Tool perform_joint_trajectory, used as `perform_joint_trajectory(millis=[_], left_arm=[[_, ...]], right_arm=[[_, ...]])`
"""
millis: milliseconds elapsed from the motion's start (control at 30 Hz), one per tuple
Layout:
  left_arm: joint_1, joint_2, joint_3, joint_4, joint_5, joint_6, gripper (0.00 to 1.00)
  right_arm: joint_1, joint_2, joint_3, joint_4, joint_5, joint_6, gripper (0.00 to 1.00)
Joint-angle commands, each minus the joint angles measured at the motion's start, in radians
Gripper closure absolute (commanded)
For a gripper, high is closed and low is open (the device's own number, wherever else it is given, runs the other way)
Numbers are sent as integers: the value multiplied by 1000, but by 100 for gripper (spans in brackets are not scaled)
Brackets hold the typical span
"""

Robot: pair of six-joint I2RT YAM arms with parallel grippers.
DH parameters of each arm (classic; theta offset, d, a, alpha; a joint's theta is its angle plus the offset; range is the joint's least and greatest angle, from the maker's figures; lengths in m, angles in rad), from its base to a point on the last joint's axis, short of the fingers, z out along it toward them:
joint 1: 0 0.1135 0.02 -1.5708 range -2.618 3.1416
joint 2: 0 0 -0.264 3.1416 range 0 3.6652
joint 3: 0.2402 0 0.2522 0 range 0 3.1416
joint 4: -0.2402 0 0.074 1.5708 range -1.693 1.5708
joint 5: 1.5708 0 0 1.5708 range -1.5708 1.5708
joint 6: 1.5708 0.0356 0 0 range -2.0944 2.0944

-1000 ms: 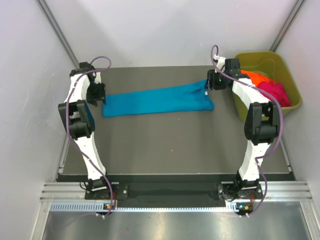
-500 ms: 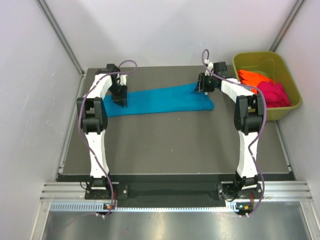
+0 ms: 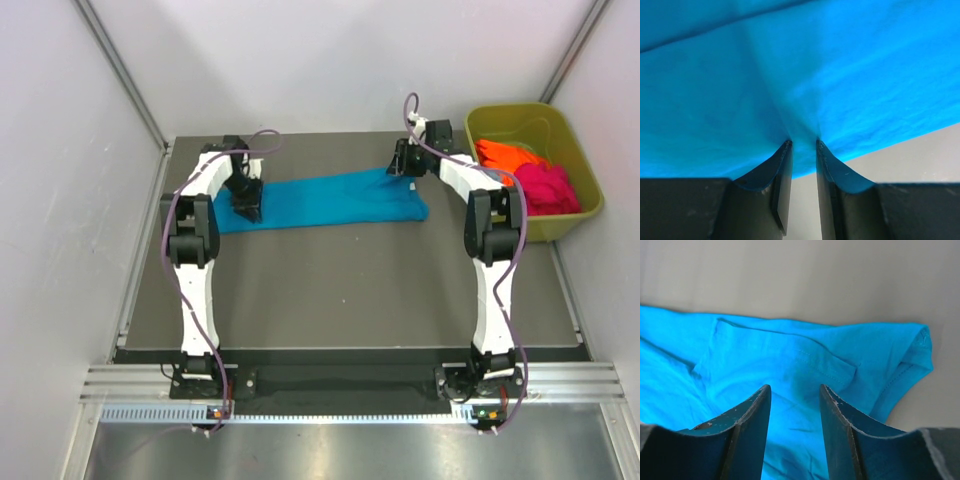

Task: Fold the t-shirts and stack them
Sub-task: Fold the tshirt

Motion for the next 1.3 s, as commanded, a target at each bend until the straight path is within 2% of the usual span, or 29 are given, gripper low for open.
perform_joint_trajectory(millis=[0, 367, 933, 1033, 1267], left_arm=[[-12, -12, -3, -3, 16, 2, 70], [-16, -7, -28, 0, 6, 2, 70], [-31, -26, -49, -2, -39, 13, 70], [-39, -23, -41, -3, -42, 14, 70], [-45, -24, -52, -8, -53, 19, 71]], right_arm=[[-2, 12, 60, 30, 0, 11, 56], [-47, -27, 35, 13, 23, -6, 57], [-47, 63, 57, 48, -36, 64, 61], [-45, 69, 58, 56, -38, 73, 64], [-47, 106, 115, 88, -46, 99, 88]])
